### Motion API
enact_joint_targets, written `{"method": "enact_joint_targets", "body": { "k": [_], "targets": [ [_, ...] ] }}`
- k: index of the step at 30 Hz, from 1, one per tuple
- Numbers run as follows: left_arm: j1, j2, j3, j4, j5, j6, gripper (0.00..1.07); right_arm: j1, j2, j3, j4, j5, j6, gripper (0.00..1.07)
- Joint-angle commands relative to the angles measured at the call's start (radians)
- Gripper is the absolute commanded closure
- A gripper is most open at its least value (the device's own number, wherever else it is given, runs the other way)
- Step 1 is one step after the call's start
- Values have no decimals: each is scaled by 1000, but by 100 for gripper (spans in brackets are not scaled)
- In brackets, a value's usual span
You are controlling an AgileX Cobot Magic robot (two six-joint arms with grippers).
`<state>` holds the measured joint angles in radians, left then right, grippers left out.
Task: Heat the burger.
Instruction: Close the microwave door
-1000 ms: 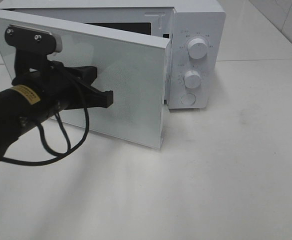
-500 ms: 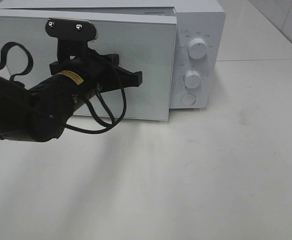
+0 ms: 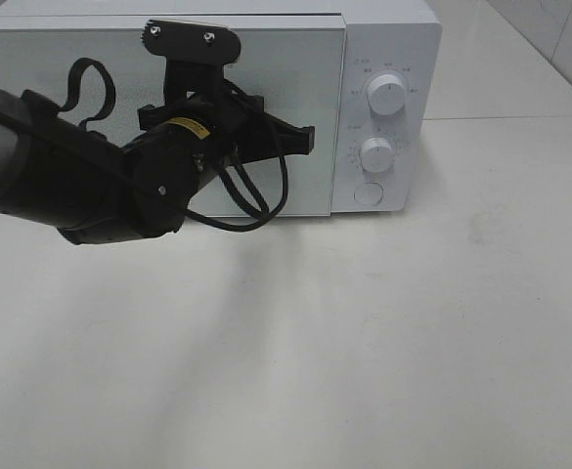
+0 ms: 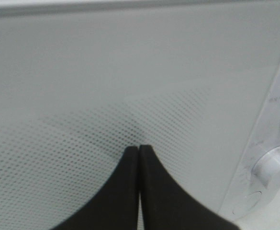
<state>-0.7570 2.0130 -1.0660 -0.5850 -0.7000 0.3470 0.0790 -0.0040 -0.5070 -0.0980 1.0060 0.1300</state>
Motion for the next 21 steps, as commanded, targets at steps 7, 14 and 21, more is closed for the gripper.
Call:
{"method": "enact_joint_targets", "body": {
  "k": [7, 14, 21],
  "targets": [
    [78, 18, -70, -49, -48, 7, 107, -8, -31, 1, -5, -10, -6, 31],
    [47, -22, -67, -51, 120, 17, 107, -8, -31, 1, -5, -10, -6, 32],
    [24, -92, -67, -65, 448, 17, 97, -8, -31, 1, -5, -10, -6, 32]
  ]
}}
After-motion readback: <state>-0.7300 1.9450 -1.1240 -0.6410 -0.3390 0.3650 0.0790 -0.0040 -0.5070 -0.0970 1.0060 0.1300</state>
